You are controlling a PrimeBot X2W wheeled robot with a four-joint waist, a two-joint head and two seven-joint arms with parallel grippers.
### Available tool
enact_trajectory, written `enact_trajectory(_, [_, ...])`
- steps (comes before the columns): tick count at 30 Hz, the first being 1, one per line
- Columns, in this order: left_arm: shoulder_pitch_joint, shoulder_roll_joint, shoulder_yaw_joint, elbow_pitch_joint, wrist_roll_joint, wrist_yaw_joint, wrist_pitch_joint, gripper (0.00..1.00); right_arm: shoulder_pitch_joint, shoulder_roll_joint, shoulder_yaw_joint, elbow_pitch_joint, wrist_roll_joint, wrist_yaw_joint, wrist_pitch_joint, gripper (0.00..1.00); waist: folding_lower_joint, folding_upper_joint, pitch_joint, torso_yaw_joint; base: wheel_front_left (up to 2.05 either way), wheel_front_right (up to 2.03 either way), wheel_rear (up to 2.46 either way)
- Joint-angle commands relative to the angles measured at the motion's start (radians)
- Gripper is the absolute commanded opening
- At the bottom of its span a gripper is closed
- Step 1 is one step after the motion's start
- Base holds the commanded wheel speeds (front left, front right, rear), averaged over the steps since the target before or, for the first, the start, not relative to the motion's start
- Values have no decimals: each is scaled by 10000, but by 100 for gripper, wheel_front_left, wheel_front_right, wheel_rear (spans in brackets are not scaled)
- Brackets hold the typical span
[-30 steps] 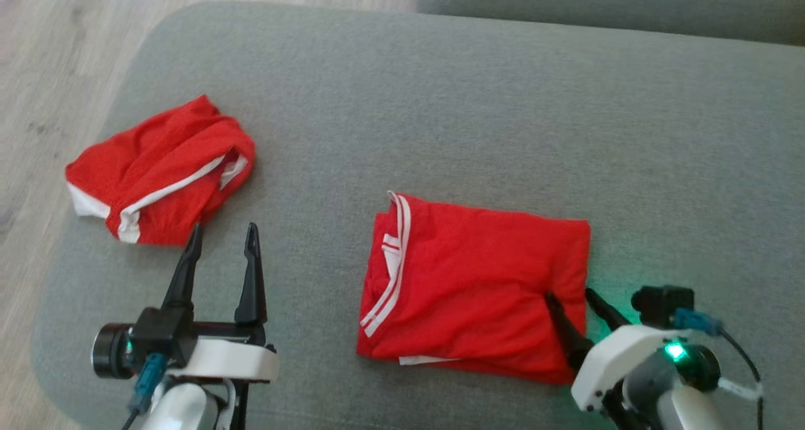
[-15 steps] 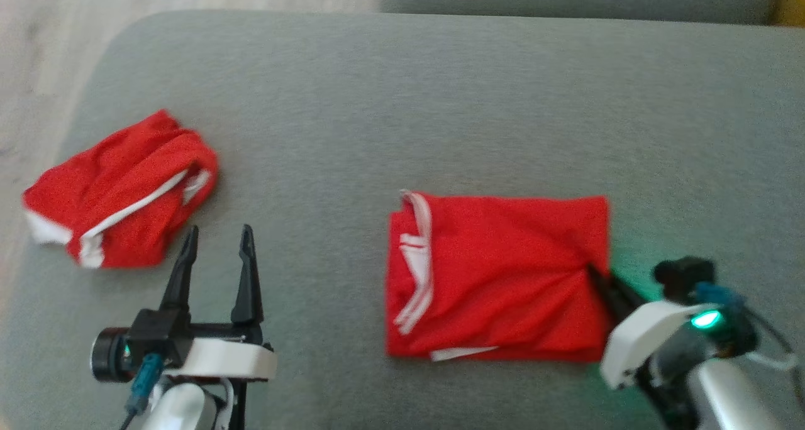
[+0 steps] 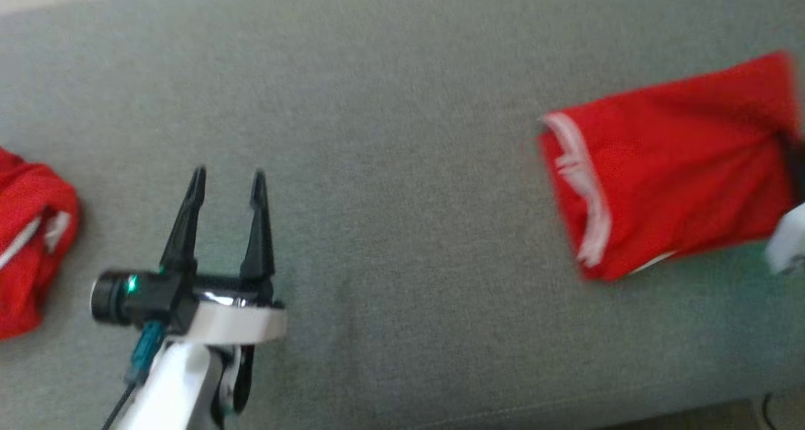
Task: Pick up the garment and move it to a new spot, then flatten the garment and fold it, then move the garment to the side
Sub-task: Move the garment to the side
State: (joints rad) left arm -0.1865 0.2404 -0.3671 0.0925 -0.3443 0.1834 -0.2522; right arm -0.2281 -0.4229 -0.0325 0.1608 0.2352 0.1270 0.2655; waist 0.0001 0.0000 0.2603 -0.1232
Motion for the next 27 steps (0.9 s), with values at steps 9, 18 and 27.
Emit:
enact_trajectory(9, [-1836, 42, -299, -494, 551, -437, 3, 100, -1329, -1465, -2701, 1081, -1168, 37, -207, 0, -1, 0, 1966, 90, 0, 0, 0])
enact_trajectory(18, [-2677, -160, -563, -159, 664, -711, -33, 100, -2495, -1224, -5079, 2776, -2339, 37, -1480, 100, -1, 0, 2534, 581, 0, 0, 0])
enact_trajectory(27, [-1947, -101, -310, 368, 481, -559, -78, 100, -1807, 246, -4367, 1677, -2670, 37, -2554, 100, -1, 0, 1388, 458, 0, 0, 0])
